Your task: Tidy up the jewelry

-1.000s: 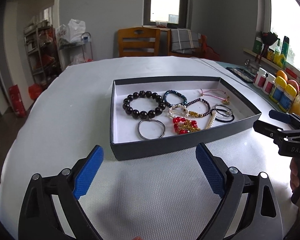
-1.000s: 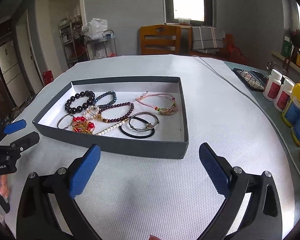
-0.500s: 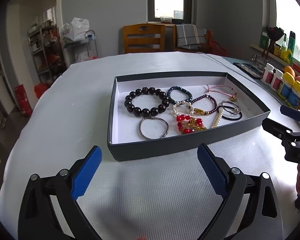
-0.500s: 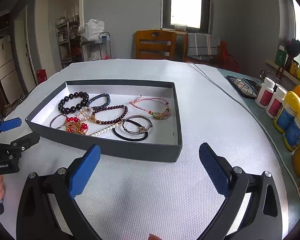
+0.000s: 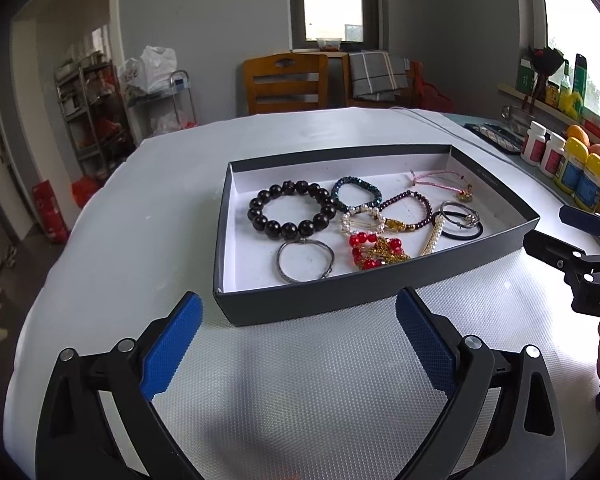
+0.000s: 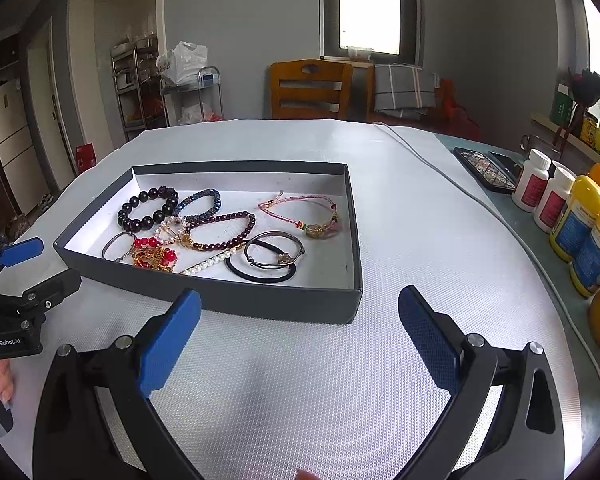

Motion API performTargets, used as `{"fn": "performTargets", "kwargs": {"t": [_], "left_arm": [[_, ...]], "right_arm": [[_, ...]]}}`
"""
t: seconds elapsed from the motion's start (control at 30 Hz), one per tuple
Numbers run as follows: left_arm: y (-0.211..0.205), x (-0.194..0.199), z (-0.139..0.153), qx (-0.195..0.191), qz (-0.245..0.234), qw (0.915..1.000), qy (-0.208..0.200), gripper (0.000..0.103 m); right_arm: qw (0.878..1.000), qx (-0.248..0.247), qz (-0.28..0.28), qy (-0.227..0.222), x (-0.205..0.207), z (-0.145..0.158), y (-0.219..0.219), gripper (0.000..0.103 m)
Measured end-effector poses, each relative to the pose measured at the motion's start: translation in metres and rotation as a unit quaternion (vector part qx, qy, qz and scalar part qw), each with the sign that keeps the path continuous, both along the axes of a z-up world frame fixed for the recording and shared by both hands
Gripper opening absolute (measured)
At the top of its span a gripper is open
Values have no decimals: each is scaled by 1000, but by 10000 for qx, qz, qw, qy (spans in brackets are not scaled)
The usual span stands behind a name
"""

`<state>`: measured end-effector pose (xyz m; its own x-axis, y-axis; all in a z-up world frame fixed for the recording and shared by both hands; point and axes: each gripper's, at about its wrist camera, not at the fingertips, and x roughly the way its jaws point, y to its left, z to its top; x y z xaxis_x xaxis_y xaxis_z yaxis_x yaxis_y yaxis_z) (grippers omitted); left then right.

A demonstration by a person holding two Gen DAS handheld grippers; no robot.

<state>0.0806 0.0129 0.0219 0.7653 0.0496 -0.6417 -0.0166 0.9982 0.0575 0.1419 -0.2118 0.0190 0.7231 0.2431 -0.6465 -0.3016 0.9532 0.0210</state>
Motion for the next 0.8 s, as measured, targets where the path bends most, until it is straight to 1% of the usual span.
{"fn": "performTargets", "kwargs": {"t": [0.8], "left_arm": [[0, 0, 0, 15, 0, 10000, -7, 99]], "right_arm": [[10000, -11, 37, 56, 0, -1, 1, 97]]}}
